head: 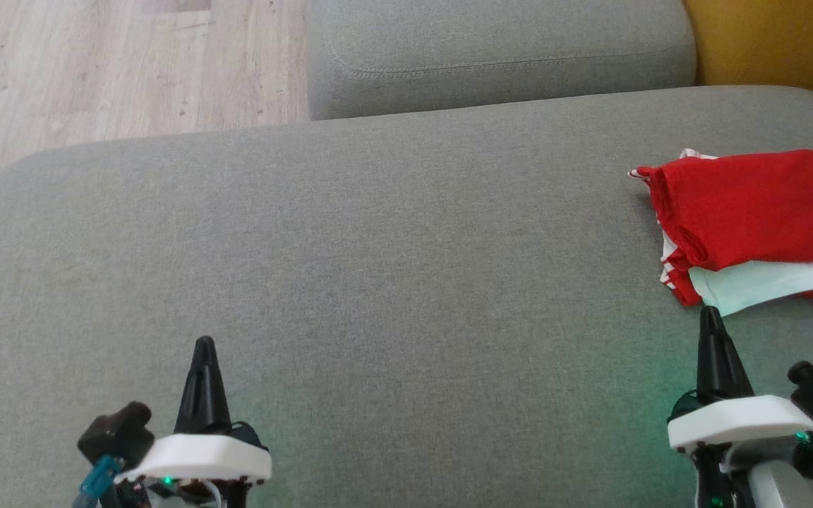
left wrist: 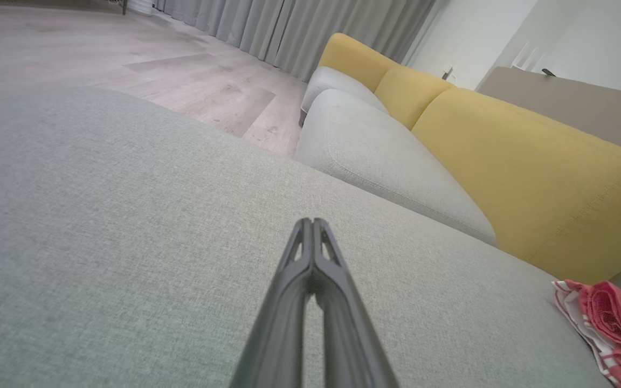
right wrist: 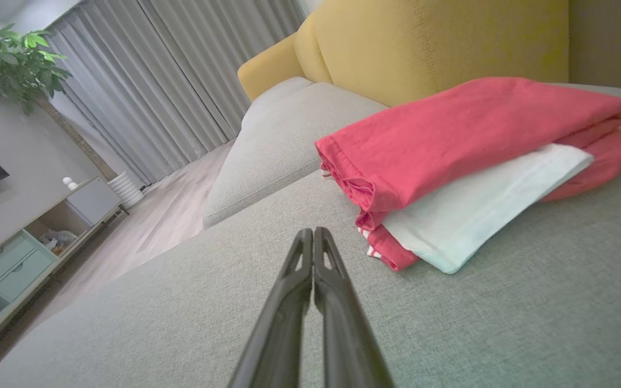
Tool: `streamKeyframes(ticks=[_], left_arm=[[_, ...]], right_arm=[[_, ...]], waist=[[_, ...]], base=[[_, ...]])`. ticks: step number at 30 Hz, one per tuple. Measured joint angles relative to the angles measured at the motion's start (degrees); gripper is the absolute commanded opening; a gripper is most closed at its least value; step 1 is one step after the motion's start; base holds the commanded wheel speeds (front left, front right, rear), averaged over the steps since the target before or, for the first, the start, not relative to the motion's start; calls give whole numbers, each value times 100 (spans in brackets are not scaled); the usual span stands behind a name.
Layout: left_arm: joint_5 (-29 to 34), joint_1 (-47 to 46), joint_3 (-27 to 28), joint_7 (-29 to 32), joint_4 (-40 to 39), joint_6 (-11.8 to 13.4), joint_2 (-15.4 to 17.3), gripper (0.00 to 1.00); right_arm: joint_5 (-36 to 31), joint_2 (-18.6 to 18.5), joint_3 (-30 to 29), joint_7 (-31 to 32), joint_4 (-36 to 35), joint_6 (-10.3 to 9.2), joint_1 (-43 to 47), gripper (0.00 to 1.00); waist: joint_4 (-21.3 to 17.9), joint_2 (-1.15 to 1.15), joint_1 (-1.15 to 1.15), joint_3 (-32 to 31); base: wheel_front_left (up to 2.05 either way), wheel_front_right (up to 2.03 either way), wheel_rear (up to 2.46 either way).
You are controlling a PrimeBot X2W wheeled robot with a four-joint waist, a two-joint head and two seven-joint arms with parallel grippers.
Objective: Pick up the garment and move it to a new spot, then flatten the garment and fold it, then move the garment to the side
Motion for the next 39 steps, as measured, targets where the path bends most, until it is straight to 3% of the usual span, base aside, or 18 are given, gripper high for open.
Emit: streamKeyframes(ticks=[39], left_arm=[[-2132, -19, 474, 615, -54, -250, -1, 0]], right_arm=[[2321, 0, -194, 627, -189, 0, -31, 0]], waist=[[38, 0, 0, -14]], base=[[0, 0, 0]])
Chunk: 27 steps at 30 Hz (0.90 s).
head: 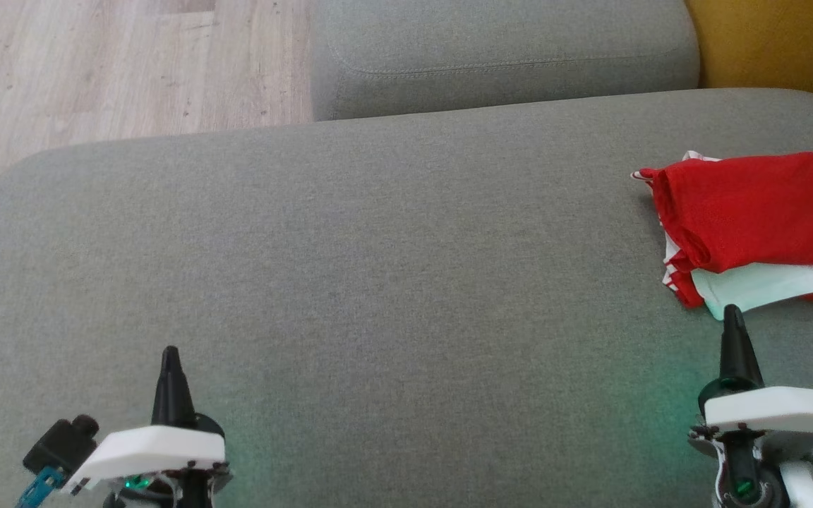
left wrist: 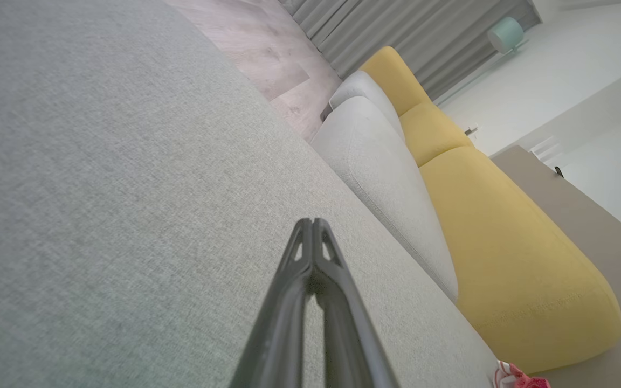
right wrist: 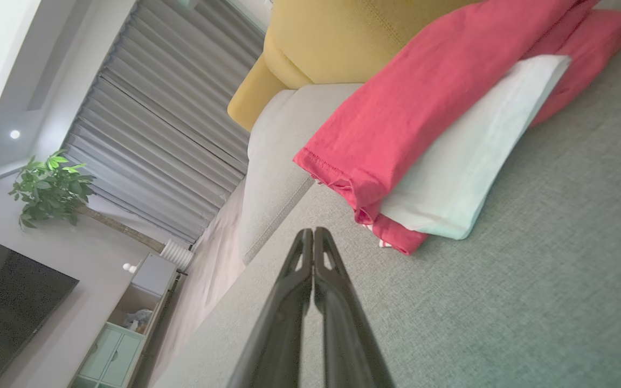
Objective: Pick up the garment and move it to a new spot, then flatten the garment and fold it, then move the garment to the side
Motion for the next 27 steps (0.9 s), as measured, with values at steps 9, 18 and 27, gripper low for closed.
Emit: streamKeyframes(ticks=[9, 18, 27], left_arm=[[-515, -2, 116, 126, -7, -56, 0, 0], [-1014, -6, 249, 294, -30, -109, 0, 0], [-1522, -15, 345, 432, -37, -158, -1, 0]], right_arm=[[561, 0, -37, 121, -31, 0, -1, 0], [1105, 0, -83, 276, -80, 0, -3, 0], [1658, 0, -143, 426, -112, 0, -5, 0]], waist=[[9, 0, 0, -3], [18, 0, 0, -7], [27, 0, 0, -10]], base=[[0, 0, 0], [0, 0, 0], [0, 0, 0]])
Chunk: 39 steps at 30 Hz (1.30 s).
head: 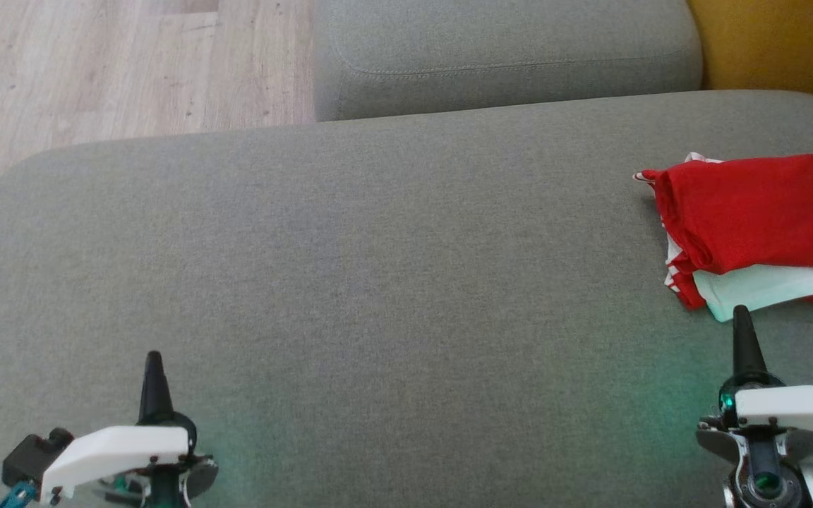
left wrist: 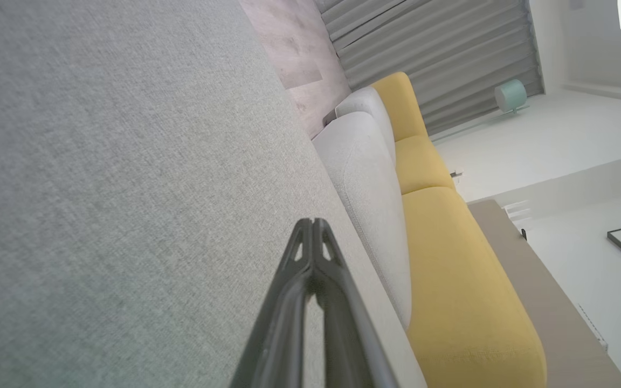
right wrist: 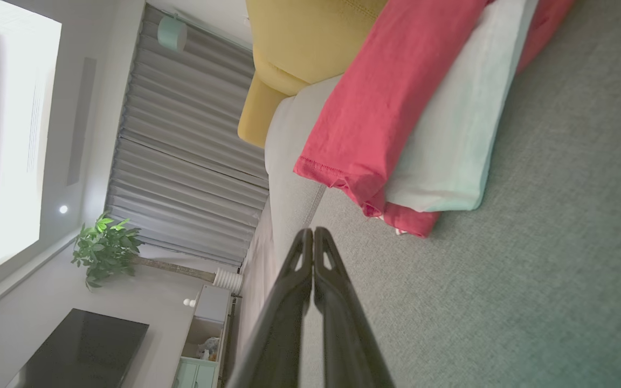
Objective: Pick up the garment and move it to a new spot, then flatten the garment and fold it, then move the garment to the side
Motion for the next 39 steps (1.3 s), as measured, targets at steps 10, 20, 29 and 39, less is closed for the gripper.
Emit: streamKeyframes(ticks=[10, 20, 29, 39], left_arm=[[-554, -34, 138, 165, -22, -96, 0, 0], [-1179, -59, 301, 347, -30, -151, 0, 0], [-1670, -93, 405, 499, -42, -199, -1, 0], [-2186, -96, 520, 641, -54, -272, -2, 0]], right_arm=[[610, 0, -36, 147, -42, 0, -5, 0], [1284, 0, -88, 342, -99, 0, -7, 0], [1829, 0, -138, 474, -138, 0, -9, 0], [2385, 0, -189, 630, -180, 0, -15, 0]], waist=[[10, 0, 0, -4], [21, 0, 0, -8], [30, 0, 0, -11], [39, 0, 0, -14]], base=[[0, 0, 0], [0, 0, 0], [0, 0, 0], [0, 0, 0]])
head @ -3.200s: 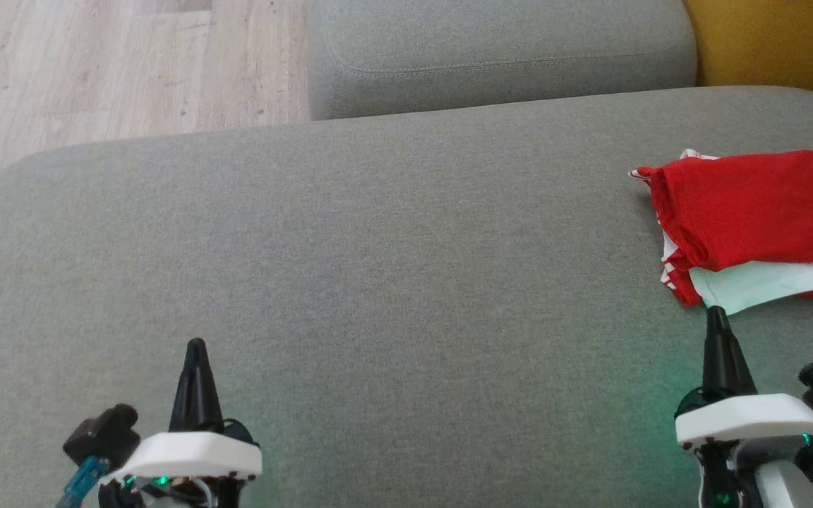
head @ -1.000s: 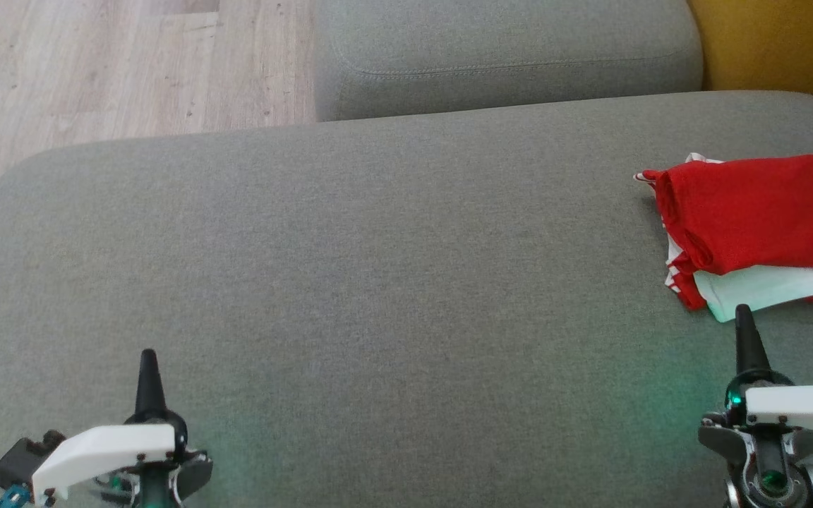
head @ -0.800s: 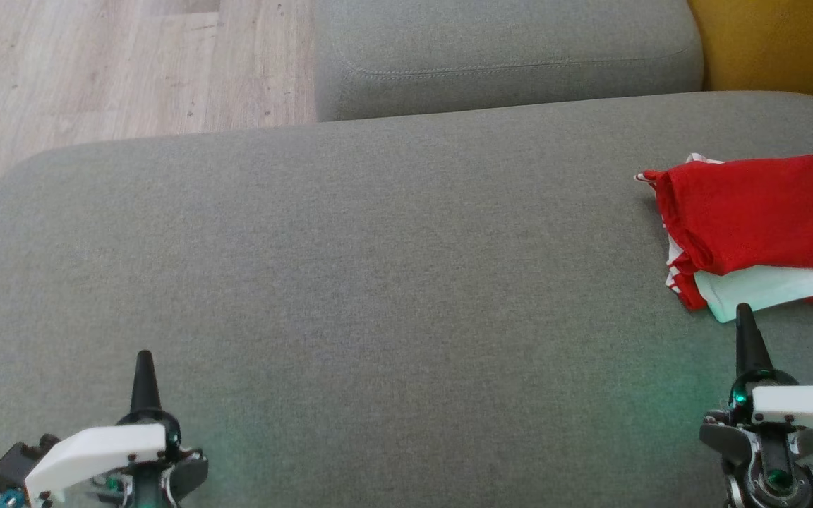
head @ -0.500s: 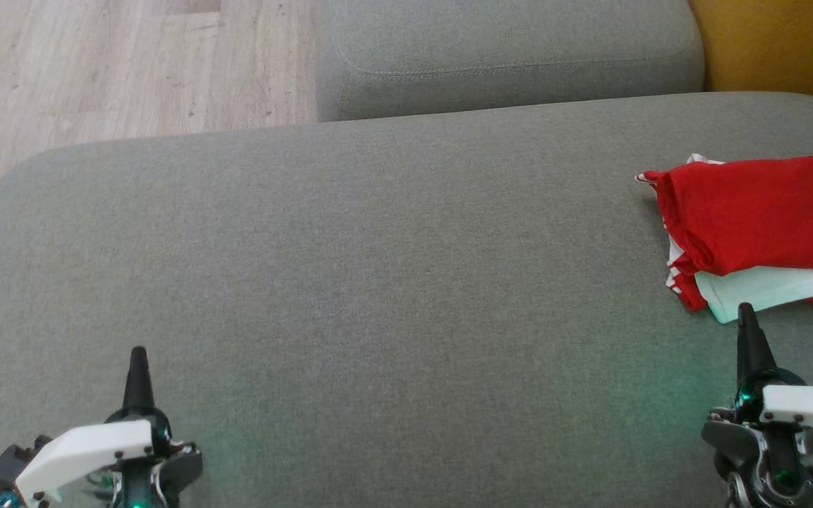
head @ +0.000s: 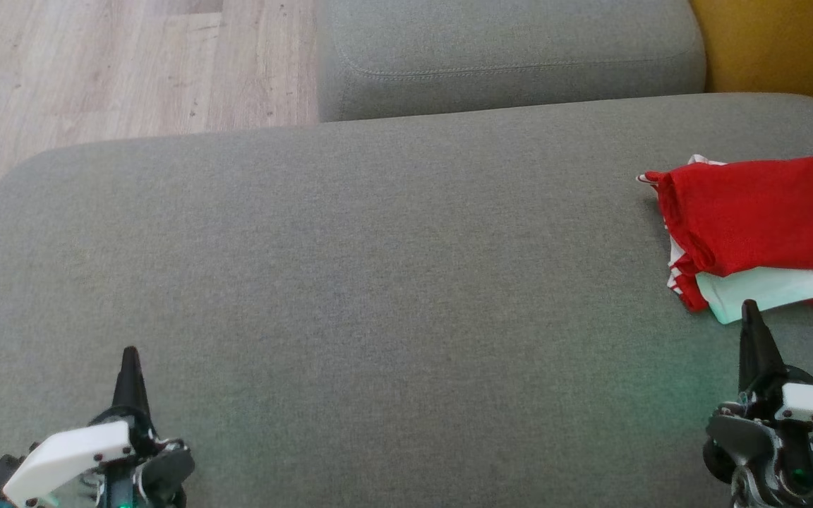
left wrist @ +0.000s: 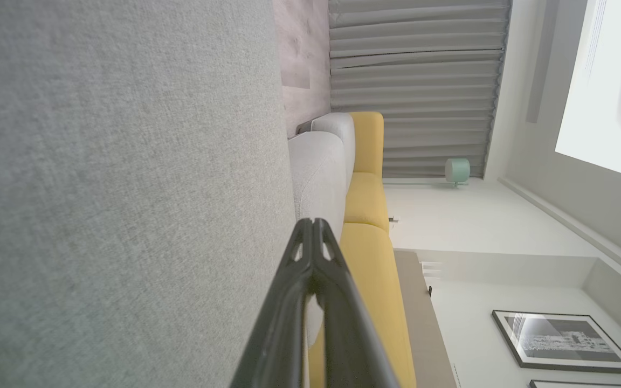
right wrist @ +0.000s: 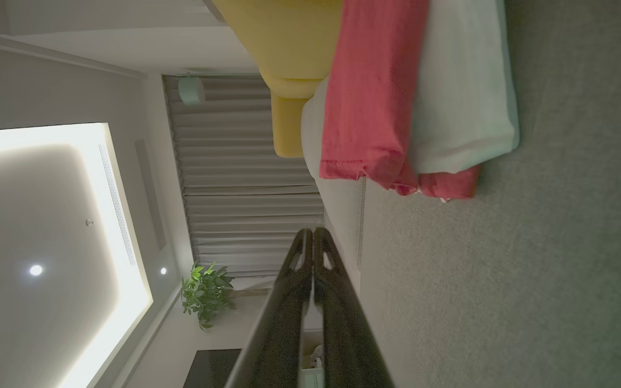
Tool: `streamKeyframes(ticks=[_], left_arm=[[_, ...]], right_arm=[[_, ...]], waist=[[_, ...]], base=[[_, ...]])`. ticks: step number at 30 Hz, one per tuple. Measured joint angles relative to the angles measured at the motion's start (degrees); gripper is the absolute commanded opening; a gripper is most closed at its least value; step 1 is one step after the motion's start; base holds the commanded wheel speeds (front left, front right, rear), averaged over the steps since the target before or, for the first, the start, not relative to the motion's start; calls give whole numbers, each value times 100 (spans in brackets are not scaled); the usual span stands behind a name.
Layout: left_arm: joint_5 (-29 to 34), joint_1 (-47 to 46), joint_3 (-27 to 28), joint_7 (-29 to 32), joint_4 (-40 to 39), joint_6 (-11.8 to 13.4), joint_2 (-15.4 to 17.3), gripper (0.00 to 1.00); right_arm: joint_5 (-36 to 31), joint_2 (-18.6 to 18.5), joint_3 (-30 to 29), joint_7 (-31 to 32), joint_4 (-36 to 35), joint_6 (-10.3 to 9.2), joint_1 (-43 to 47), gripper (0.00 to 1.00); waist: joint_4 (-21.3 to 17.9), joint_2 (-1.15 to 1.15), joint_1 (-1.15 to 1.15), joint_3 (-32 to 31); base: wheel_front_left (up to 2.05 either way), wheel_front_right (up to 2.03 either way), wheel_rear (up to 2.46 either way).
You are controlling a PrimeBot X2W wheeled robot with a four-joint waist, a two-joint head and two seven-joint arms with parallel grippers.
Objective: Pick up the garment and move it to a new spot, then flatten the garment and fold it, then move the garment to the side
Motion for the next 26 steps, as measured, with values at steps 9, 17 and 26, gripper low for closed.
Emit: streamKeyframes(ticks=[9, 17, 26], left_arm=[[-100, -4, 26, 11, -4, -23, -1, 0], [-100, -4, 31, 11, -4, -23, -1, 0], [-100, -5, 36, 11, -4, -23, -1, 0]], right_arm=[[126, 0, -11, 21, -19, 0, 0, 0], [126, 0, -11, 21, -19, 0, 0, 0], [126, 0, -11, 21, -19, 0, 0, 0]], waist=[[1, 0, 0, 0], [1, 0, 0, 0], [1, 0, 0, 0]], base=[[0, 0, 0], [0, 0, 0], [0, 0, 0]])
